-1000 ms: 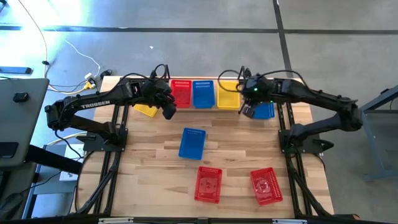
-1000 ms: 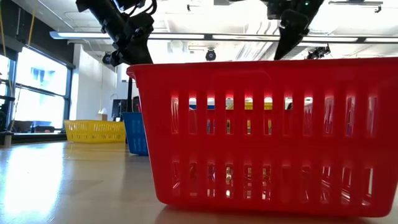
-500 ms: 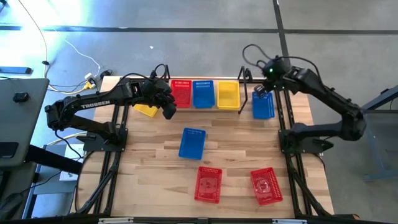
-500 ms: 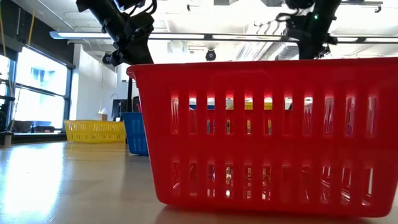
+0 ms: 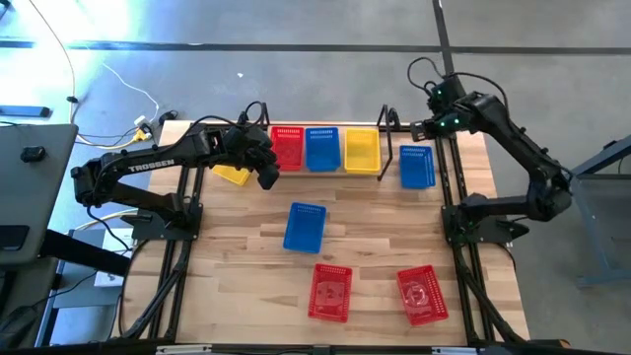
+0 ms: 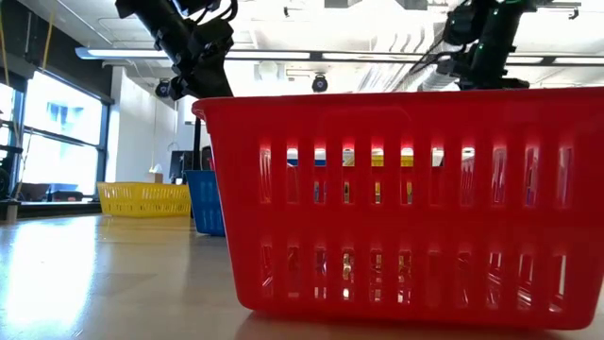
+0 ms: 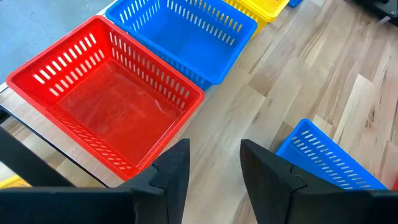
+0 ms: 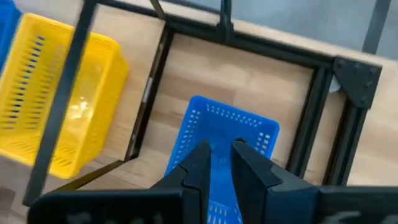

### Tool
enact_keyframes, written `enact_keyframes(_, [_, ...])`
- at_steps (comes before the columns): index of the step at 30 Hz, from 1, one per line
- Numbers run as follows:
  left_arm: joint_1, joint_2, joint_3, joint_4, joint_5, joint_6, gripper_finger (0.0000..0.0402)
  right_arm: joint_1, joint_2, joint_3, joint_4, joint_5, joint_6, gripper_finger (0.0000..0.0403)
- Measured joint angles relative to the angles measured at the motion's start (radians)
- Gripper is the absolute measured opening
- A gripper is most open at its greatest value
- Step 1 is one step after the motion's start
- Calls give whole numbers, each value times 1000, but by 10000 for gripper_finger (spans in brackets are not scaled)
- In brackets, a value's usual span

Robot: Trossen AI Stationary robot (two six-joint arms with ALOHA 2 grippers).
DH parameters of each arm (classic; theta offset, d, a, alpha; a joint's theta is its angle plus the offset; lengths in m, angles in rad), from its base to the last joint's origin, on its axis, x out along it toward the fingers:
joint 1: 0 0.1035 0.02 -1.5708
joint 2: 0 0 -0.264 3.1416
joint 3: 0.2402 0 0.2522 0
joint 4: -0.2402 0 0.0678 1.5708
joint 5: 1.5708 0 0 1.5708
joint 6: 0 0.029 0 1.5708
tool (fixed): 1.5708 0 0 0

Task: Stack baskets on shelf by color
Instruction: Stack the right blue bin on top of the blue bin on the shelf

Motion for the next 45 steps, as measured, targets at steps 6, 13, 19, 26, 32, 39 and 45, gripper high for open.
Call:
enact_keyframes(6, [0,0,0,0,0,0,131,-2,96,0,-17,15,1,48])
enact_keyframes(13, [0,0,0,-1,0,0,131,4,191,0,-161,-12,-166,48])
enact_keyframes(19, [0,0,0,-1,0,0,131,36,169,0,-292,-67,-314,37])
enact_keyframes(26, [0,0,0,-1,0,0,131,150,111,0,-292,-88,-351,21])
enact_keyframes(32, [0,0,0,0,0,0,131,265,74,0,-291,-88,-296,21])
enact_keyframes(39, [0,0,0,0,-1,33,131,441,-27,-121,-175,-27,-245,21])
enact_keyframes(45, [0,0,0,5,-2,34,131,547,-129,-264,10,15,-306,21])
